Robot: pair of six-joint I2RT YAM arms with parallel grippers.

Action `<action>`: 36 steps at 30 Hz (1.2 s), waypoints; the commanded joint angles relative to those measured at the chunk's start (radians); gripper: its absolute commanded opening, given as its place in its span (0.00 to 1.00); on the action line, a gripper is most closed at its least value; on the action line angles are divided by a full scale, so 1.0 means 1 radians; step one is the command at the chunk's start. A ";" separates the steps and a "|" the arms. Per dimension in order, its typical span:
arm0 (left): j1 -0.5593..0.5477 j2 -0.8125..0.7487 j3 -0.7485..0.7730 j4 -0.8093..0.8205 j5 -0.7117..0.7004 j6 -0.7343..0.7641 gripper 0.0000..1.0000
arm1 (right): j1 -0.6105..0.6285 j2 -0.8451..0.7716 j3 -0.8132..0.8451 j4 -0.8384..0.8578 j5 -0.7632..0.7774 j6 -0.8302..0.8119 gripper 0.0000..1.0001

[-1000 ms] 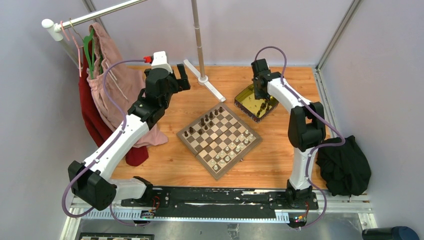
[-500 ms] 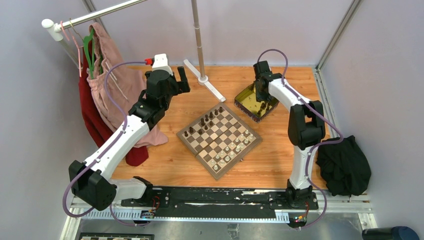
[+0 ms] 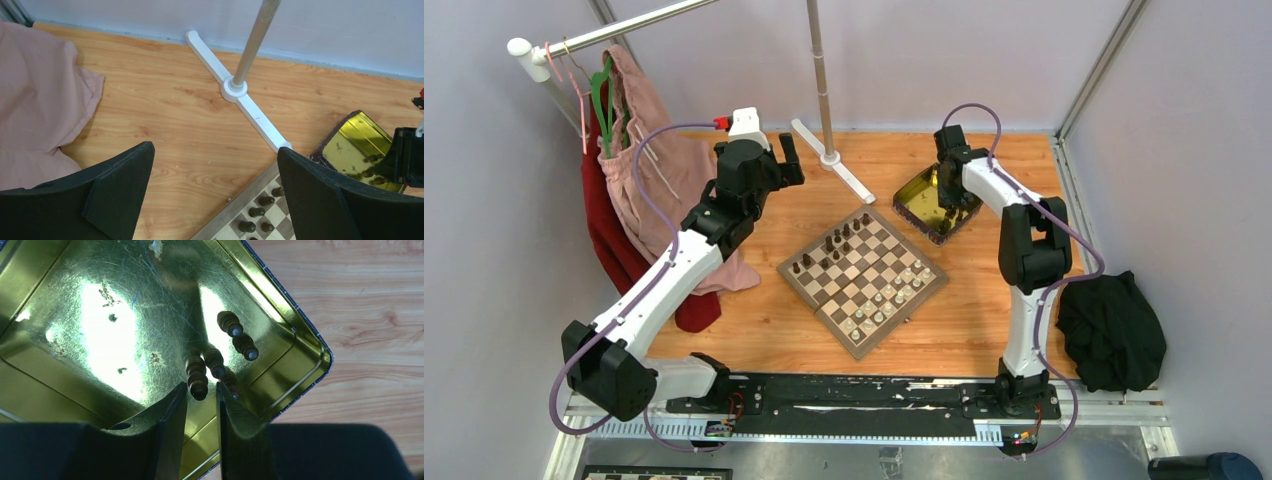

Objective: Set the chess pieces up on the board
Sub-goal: Pick up the chess piece from the storage box.

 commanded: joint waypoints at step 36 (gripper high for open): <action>0.018 -0.014 -0.022 0.006 0.009 0.002 1.00 | -0.020 0.021 0.058 -0.052 -0.070 0.006 0.00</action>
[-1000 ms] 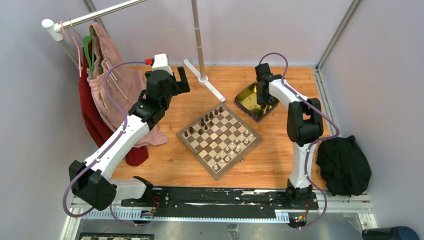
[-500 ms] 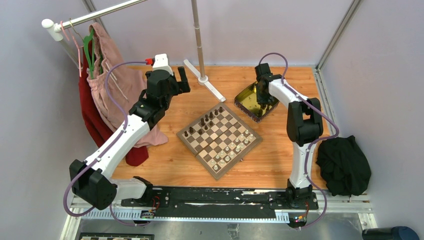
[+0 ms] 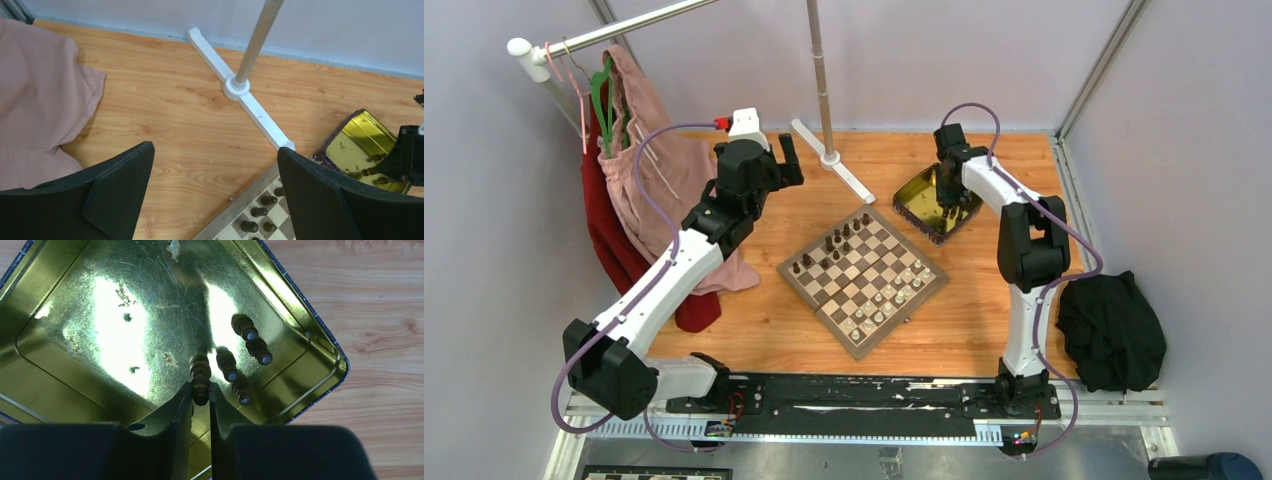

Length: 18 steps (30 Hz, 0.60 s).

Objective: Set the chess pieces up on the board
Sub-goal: Pick up the chess piece from the storage box.

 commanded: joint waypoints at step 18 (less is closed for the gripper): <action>0.018 -0.068 -0.081 0.026 -0.003 -0.017 1.00 | -0.014 -0.023 0.058 -0.041 -0.060 0.003 0.00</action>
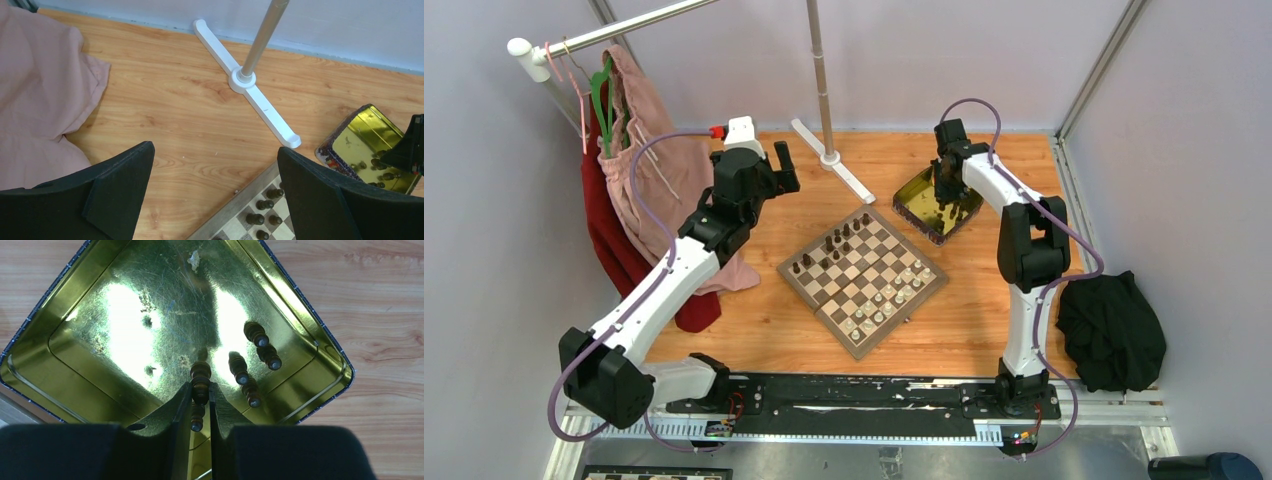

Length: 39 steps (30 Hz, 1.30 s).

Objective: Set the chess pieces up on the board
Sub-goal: Pick up the chess piece from the storage box.

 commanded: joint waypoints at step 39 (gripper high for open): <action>0.043 -0.111 -0.087 -0.023 -0.070 -0.111 1.00 | 0.186 -0.130 0.156 -0.160 0.032 -0.105 0.00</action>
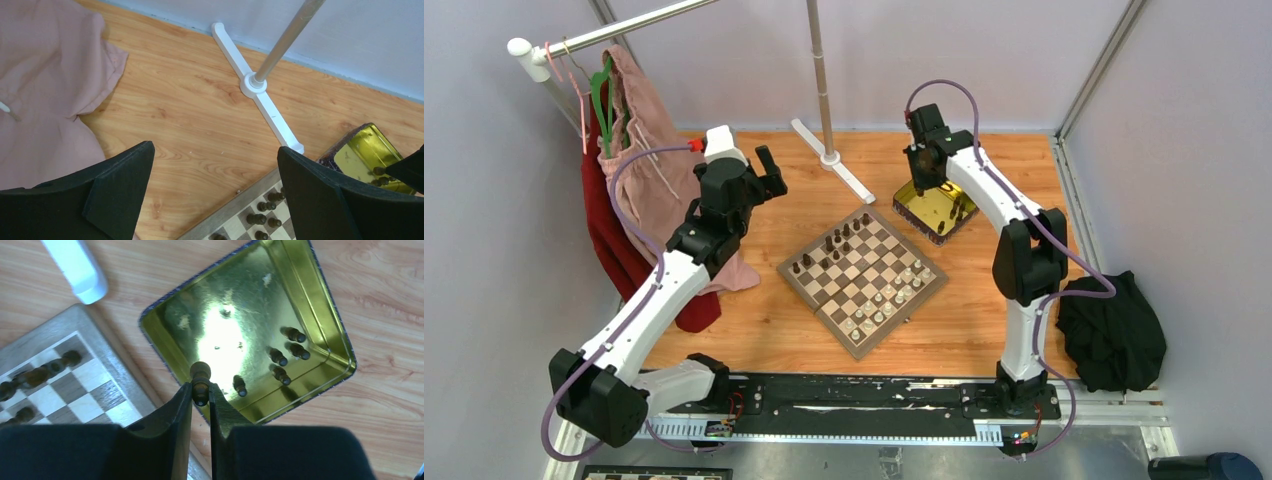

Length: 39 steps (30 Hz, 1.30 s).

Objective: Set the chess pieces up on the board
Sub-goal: Pick up the chess piece from the storage box, then place the chess piece on the chessboard.

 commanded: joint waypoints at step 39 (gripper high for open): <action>0.011 -0.266 -0.066 -0.103 -0.161 -0.096 1.00 | 0.536 0.132 0.299 -0.128 0.020 -0.081 0.00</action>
